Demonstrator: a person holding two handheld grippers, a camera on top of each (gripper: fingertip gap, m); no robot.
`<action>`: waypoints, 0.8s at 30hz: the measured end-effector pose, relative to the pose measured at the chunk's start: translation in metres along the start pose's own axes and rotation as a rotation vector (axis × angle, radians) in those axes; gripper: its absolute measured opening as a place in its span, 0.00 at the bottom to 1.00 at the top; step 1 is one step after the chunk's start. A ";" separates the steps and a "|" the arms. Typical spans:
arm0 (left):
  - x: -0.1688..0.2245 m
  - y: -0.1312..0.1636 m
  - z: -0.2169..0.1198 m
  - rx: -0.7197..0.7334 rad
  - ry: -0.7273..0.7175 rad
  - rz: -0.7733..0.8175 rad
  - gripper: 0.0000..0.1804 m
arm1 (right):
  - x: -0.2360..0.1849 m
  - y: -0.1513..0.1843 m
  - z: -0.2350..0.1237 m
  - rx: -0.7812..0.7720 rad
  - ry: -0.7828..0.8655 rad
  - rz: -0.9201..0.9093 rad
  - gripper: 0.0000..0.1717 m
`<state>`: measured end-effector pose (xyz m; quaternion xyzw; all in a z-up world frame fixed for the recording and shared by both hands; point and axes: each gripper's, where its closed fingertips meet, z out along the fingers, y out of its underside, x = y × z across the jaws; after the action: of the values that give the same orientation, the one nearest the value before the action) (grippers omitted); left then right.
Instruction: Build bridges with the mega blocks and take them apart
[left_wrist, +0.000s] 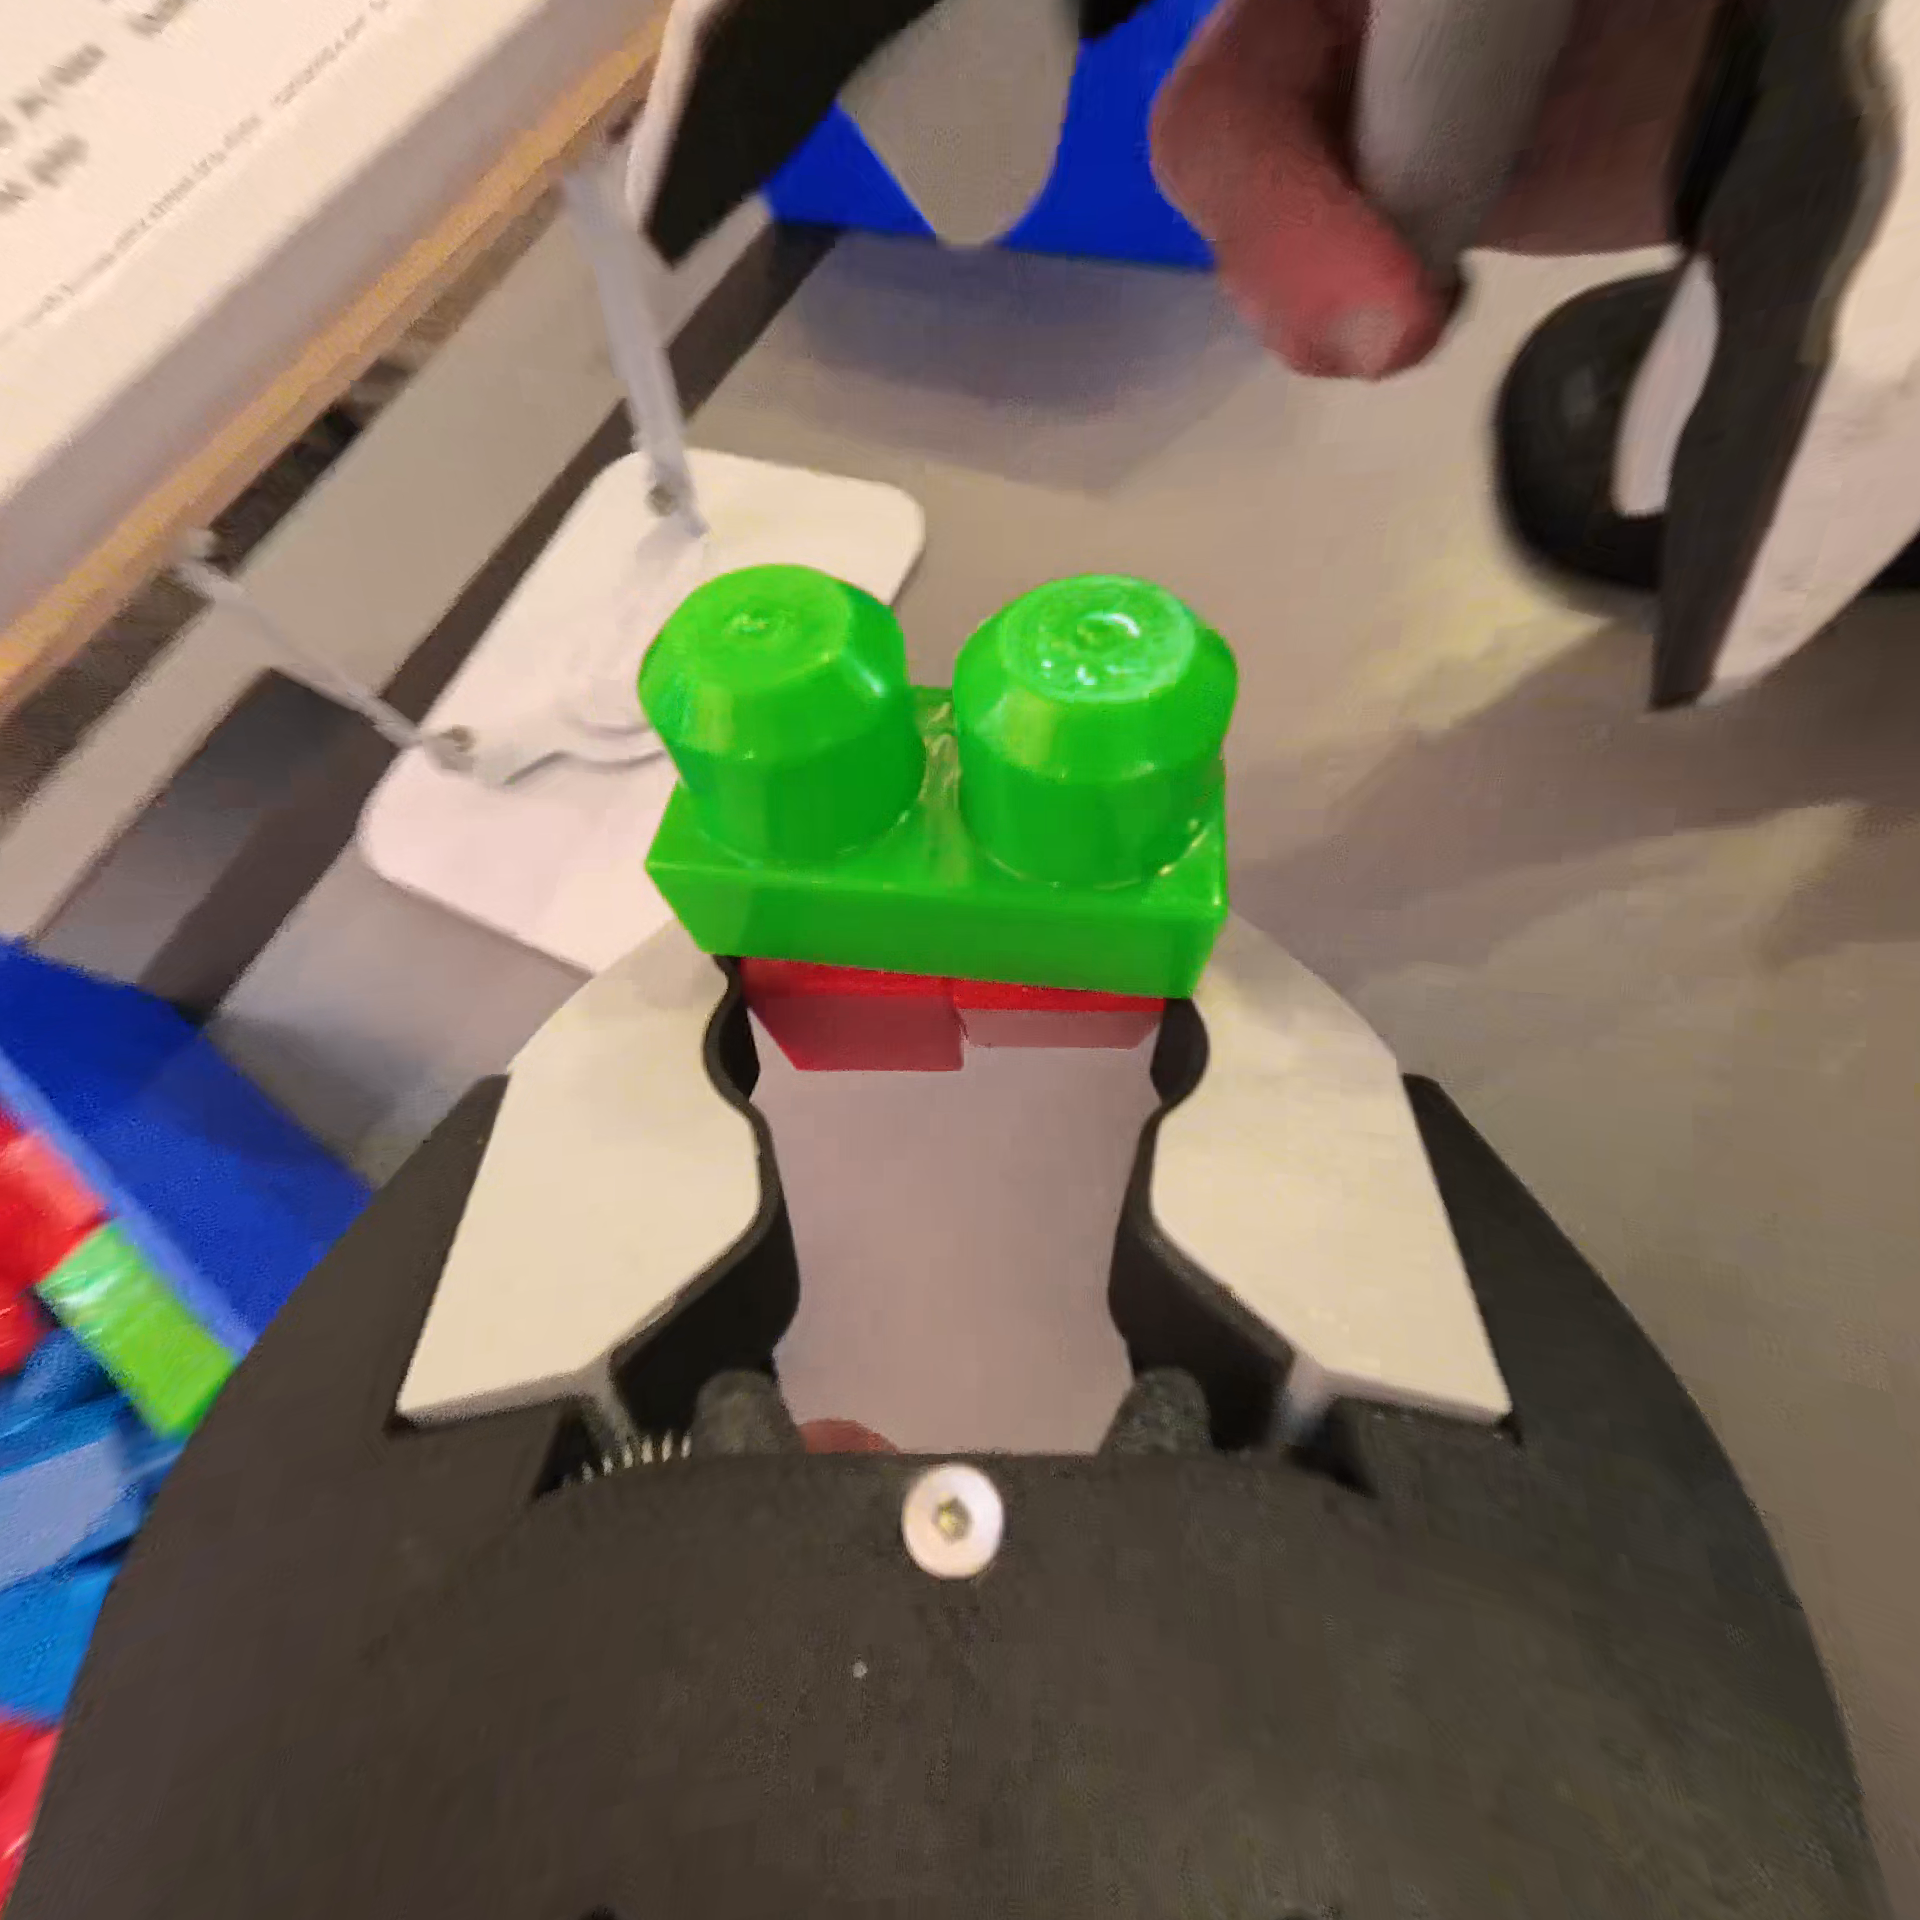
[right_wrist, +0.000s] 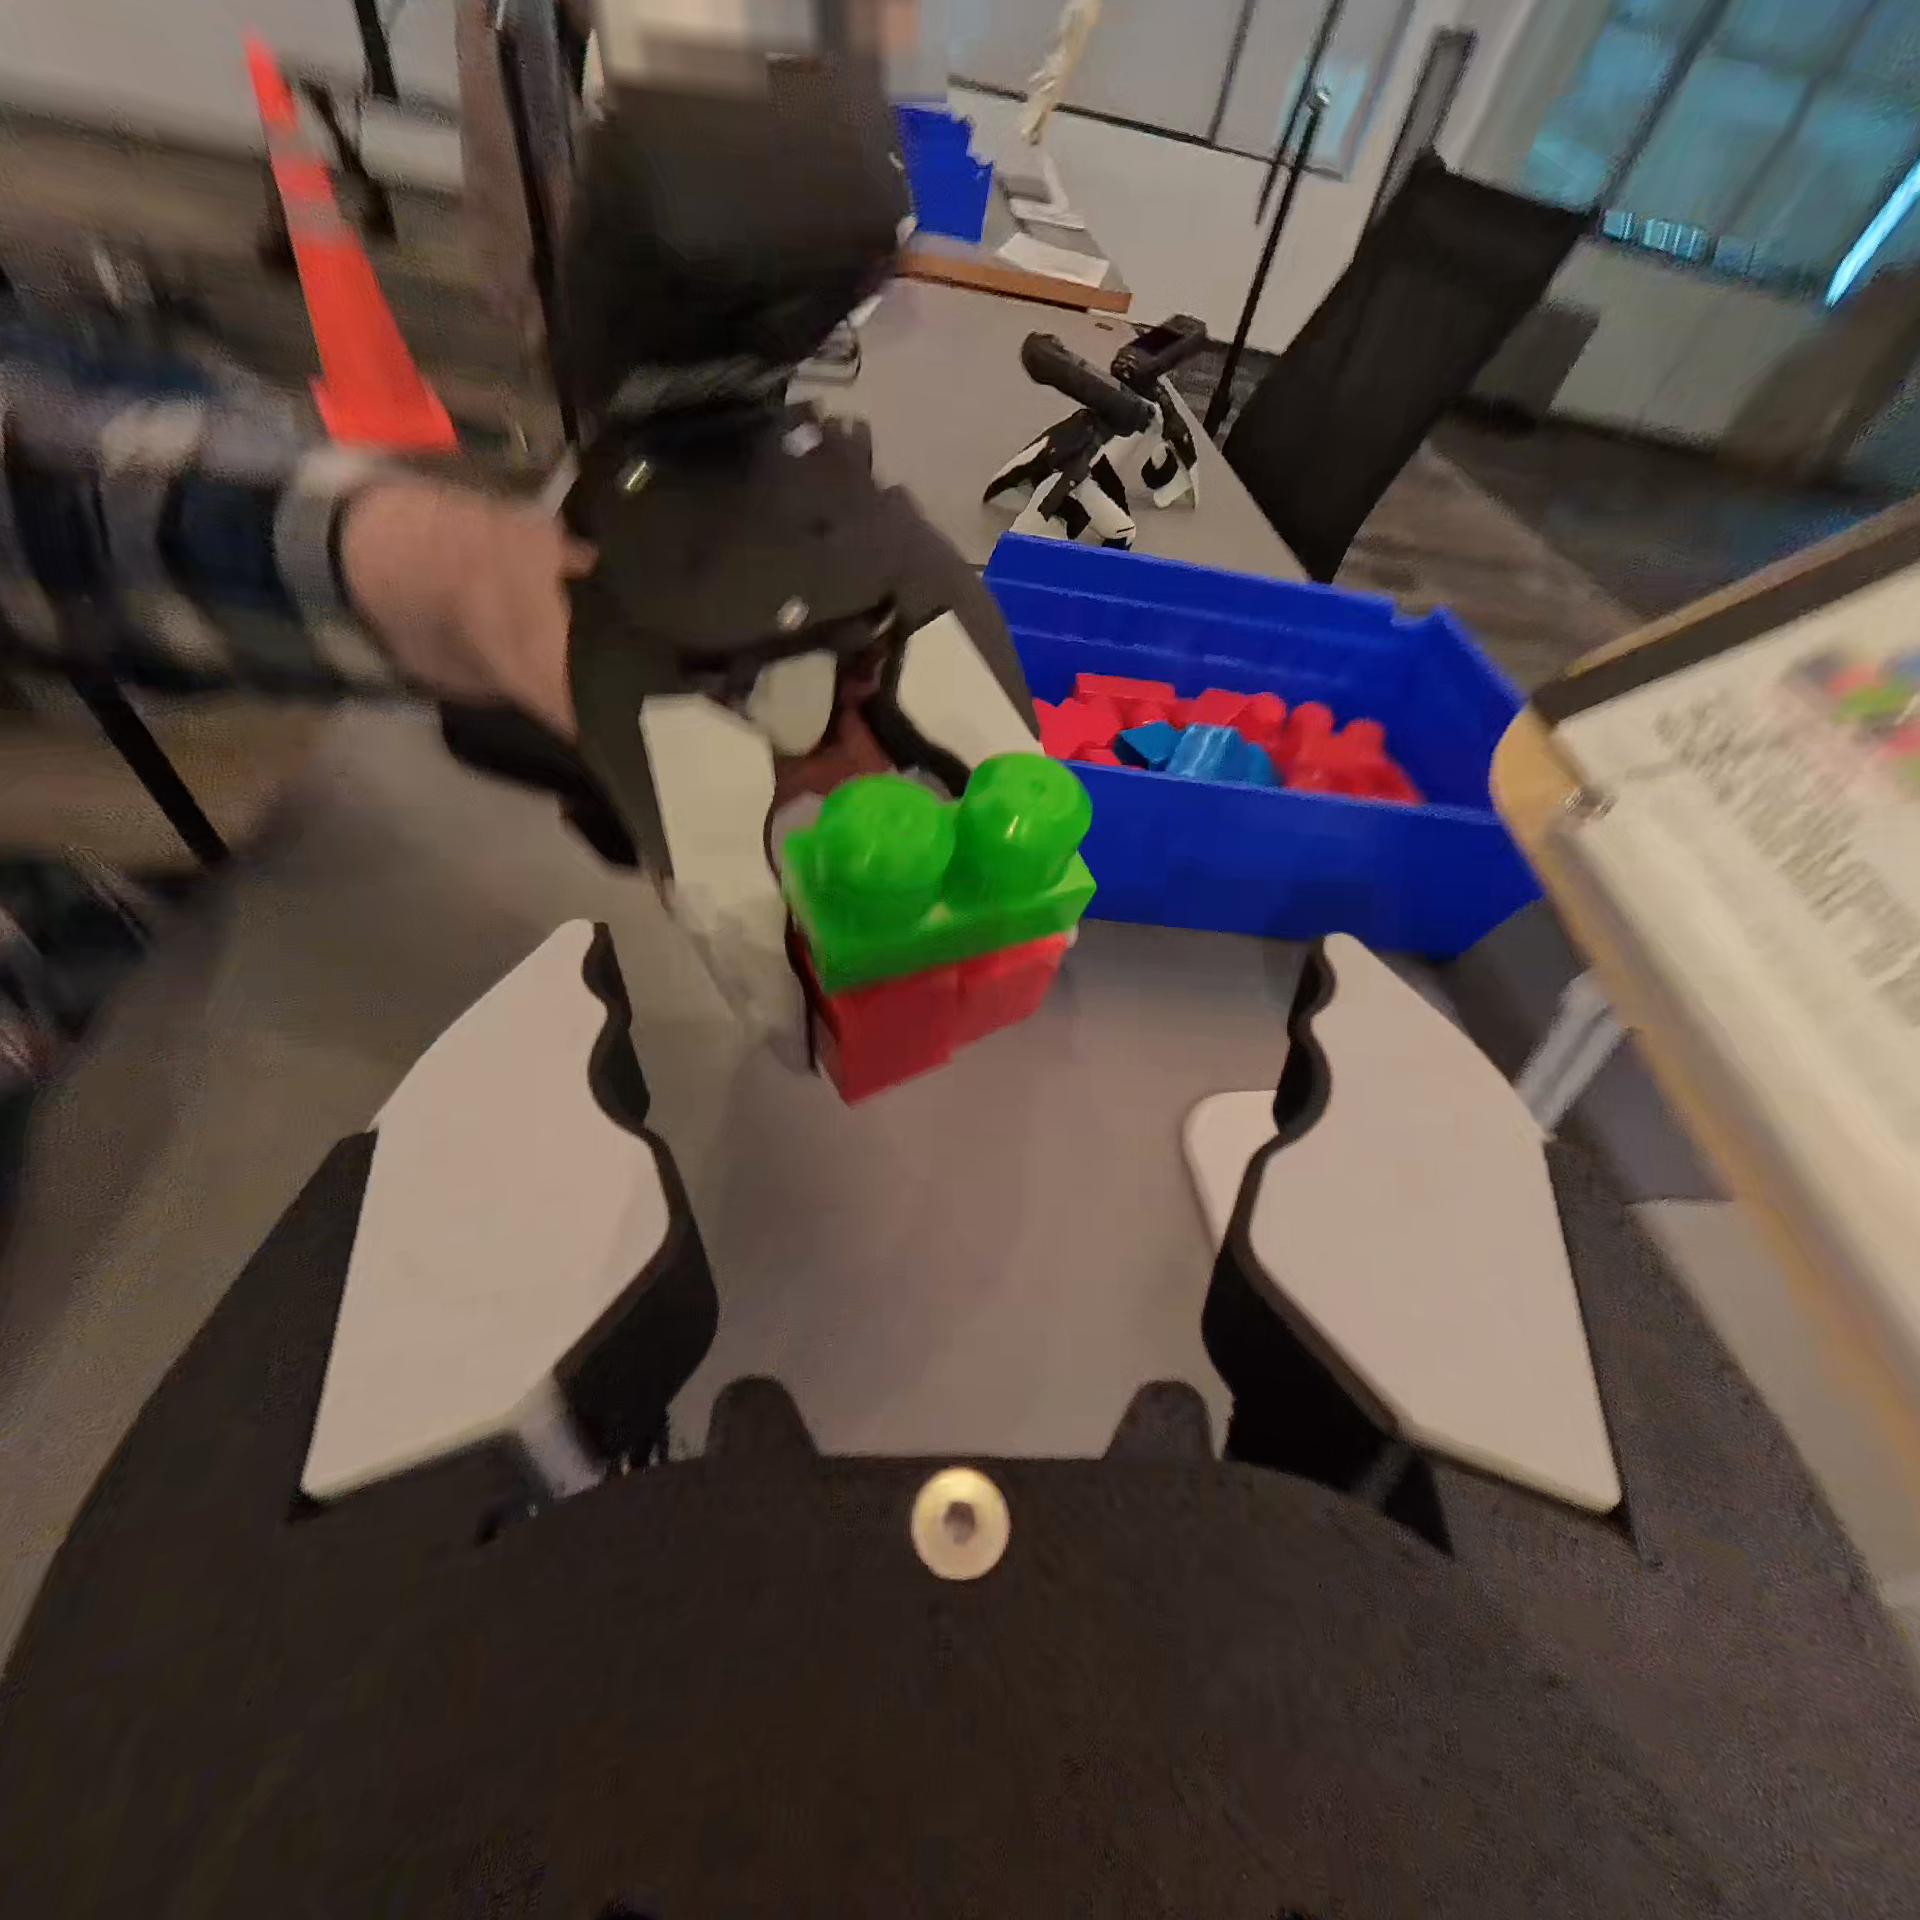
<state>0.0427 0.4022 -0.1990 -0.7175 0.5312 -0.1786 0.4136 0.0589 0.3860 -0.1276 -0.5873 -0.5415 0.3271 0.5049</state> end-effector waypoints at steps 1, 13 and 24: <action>0.004 -0.004 -0.004 0.018 0.061 -0.032 0.41 | -0.003 0.001 -0.007 -0.023 0.010 -0.130 0.72; 0.048 -0.042 -0.031 0.027 0.477 -0.047 0.41 | -0.037 -0.009 0.002 -0.099 0.001 -0.992 0.85; 0.068 -0.057 -0.037 -0.030 0.614 0.004 0.41 | -0.053 -0.015 0.005 -0.100 -0.036 -1.152 0.62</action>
<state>0.0771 0.3306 -0.1444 -0.6350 0.6352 -0.3786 0.2233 0.0388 0.3347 -0.1236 -0.2151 -0.7972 -0.0166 0.5639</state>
